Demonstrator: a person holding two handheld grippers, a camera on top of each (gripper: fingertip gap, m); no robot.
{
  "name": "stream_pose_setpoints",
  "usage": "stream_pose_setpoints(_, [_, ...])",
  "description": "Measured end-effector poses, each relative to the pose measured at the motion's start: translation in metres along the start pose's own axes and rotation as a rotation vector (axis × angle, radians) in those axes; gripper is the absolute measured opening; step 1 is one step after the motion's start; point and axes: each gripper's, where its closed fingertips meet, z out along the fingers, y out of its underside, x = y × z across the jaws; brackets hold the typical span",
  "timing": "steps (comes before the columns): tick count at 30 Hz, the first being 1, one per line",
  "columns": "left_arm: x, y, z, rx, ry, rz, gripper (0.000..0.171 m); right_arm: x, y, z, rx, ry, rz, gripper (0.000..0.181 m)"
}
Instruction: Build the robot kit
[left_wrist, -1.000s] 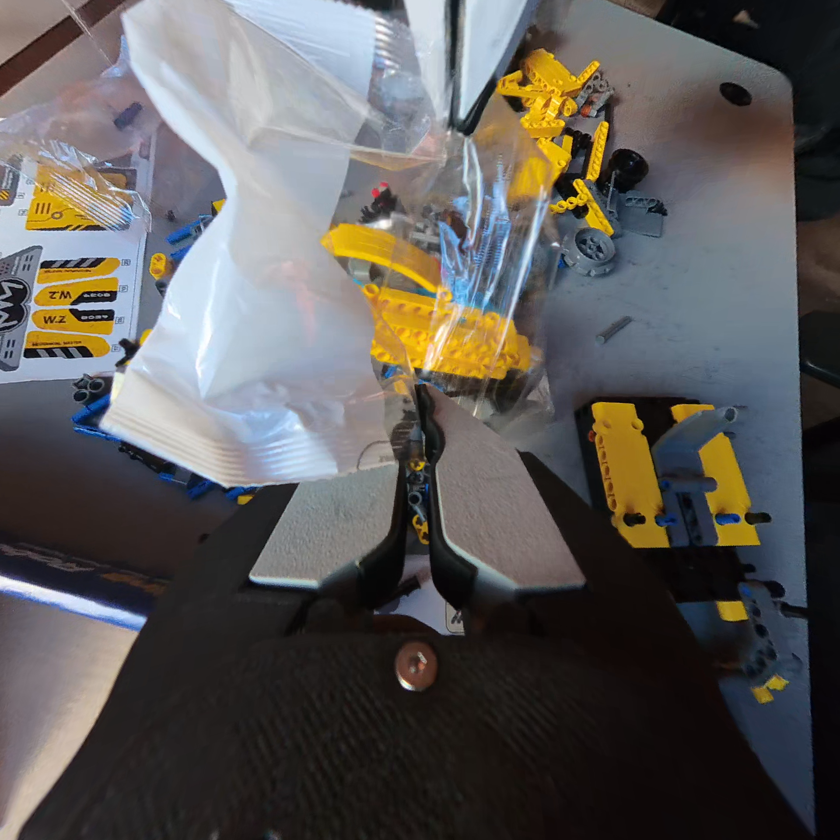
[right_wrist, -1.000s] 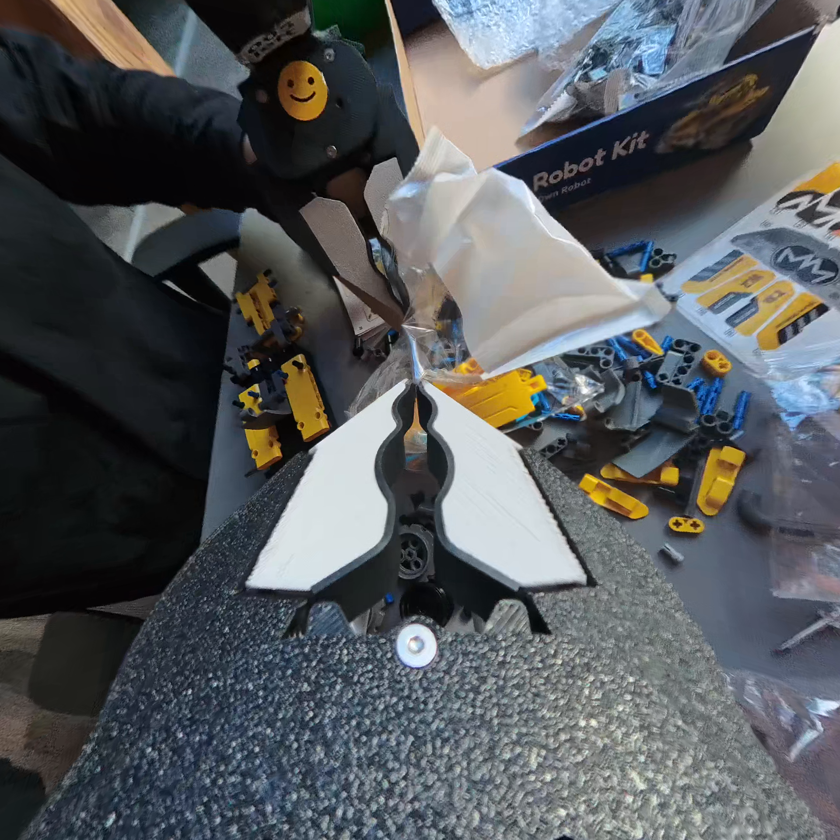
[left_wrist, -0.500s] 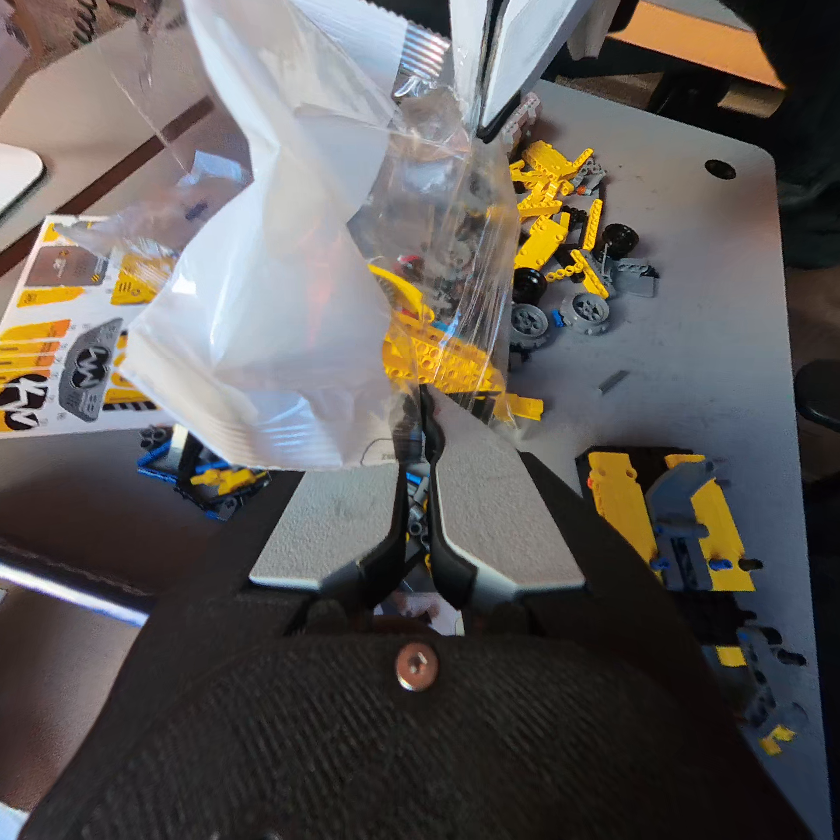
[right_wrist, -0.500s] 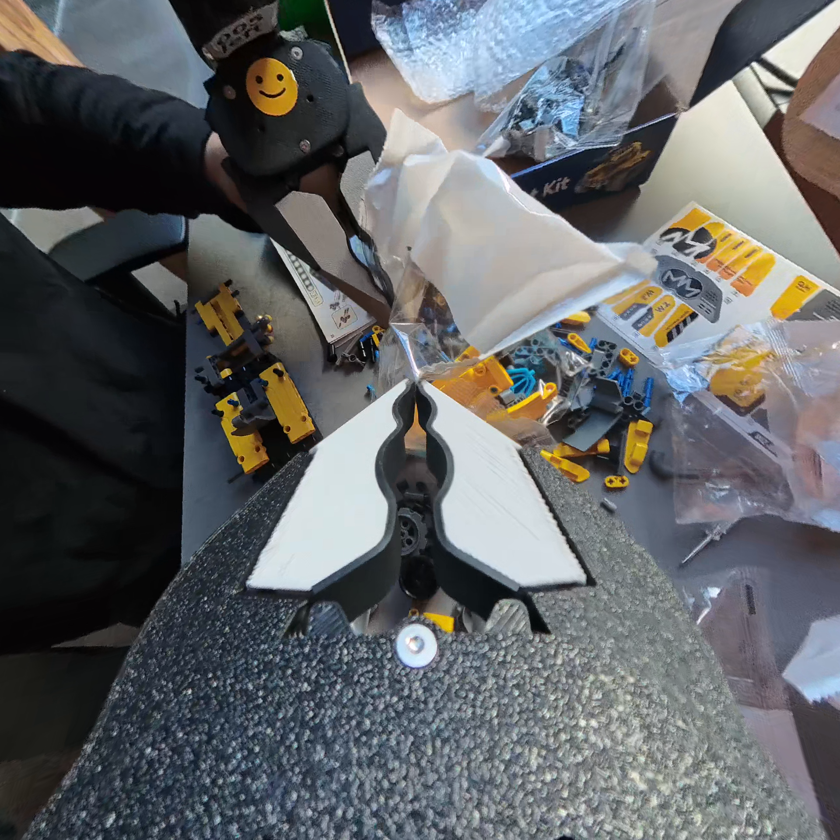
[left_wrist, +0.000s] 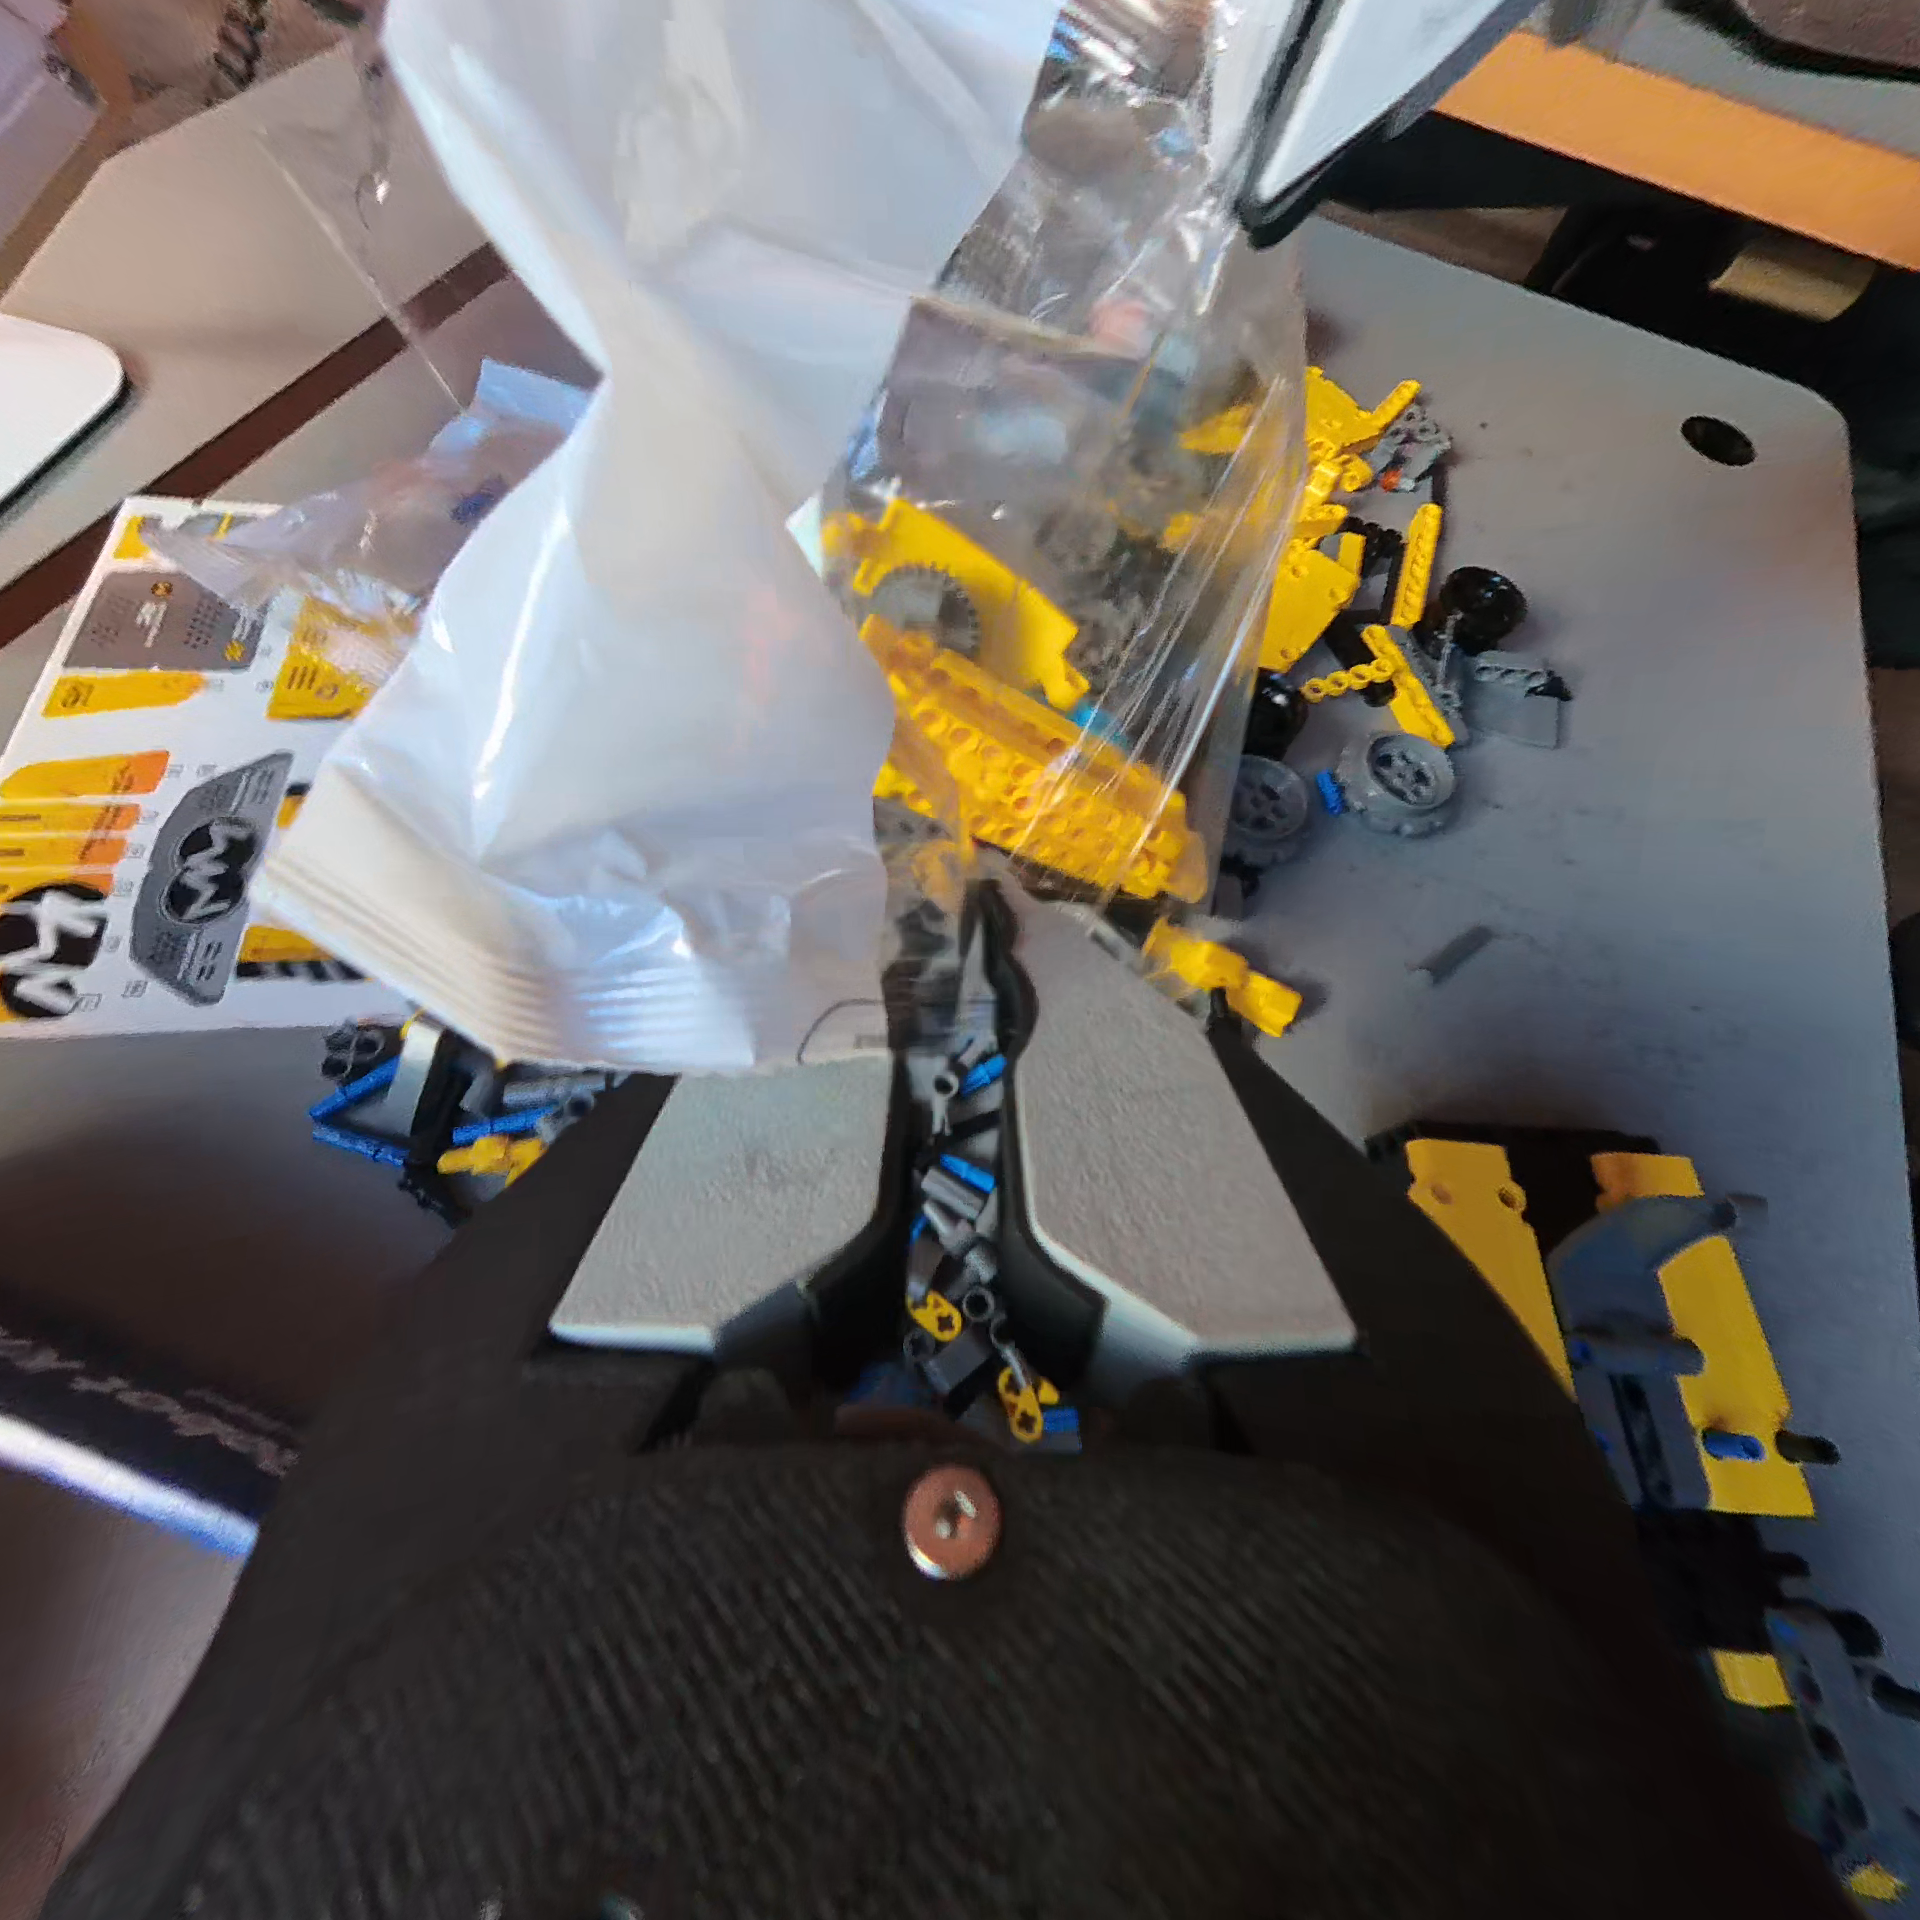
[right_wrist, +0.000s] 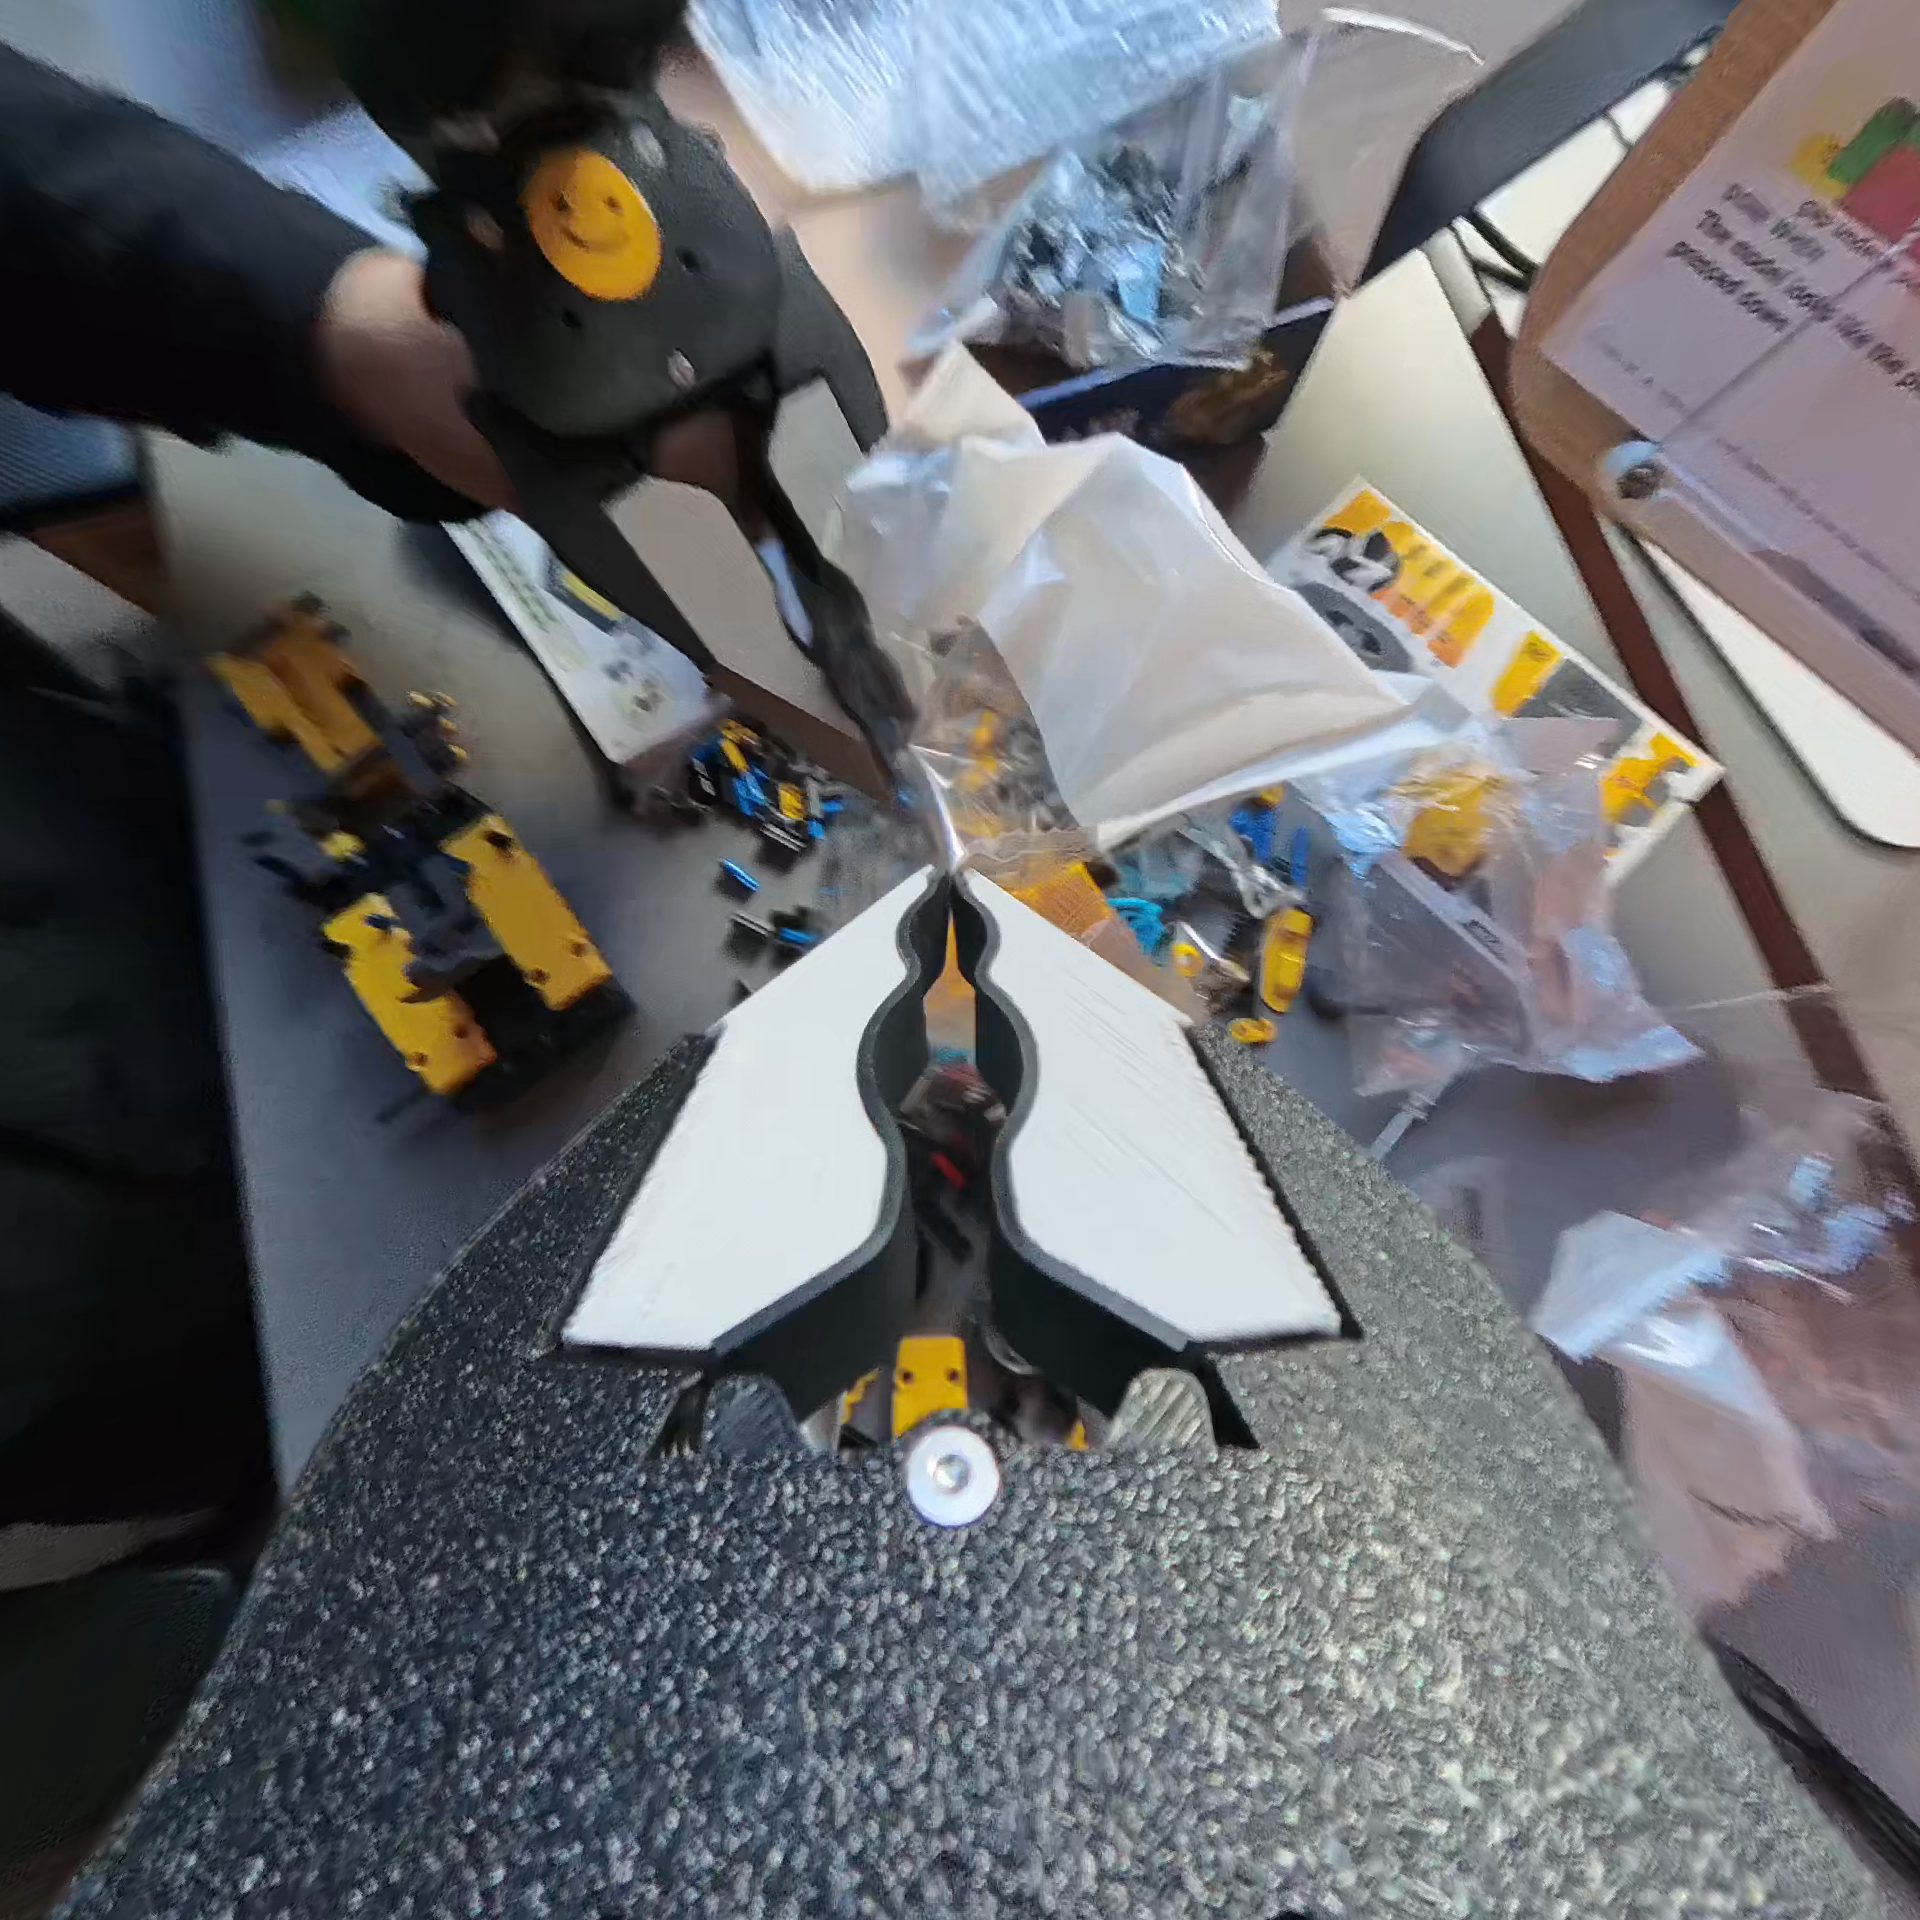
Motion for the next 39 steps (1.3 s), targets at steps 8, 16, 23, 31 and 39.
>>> stream_pose_setpoints(8, [-0.001, 0.017, -0.060, -0.037, -0.065, -0.131, 0.056, 0.005, 0.006, 0.000, -0.113, 0.165, -0.117, 0.000])
stream_pose_setpoints(16, [-0.008, -0.038, -0.115, 0.066, -0.088, -0.099, 0.090, -0.013, -0.009, 0.006, -0.113, 0.197, -0.251, 0.000])
stream_pose_setpoints(23, [0.010, -0.055, -0.052, -0.109, 0.223, -0.070, 0.059, -0.029, -0.025, 0.004, -0.063, 0.209, -0.323, 0.000])
stream_pose_setpoints(31, [0.035, -0.051, -0.054, 0.010, 0.201, 0.129, 0.000, -0.046, -0.011, -0.004, 0.003, 0.097, -0.264, 0.016])
stream_pose_setpoints(39, [0.032, -0.043, -0.078, 0.134, 0.080, 0.216, 0.000, -0.009, 0.054, -0.065, 0.166, 0.065, 0.038, 0.044])
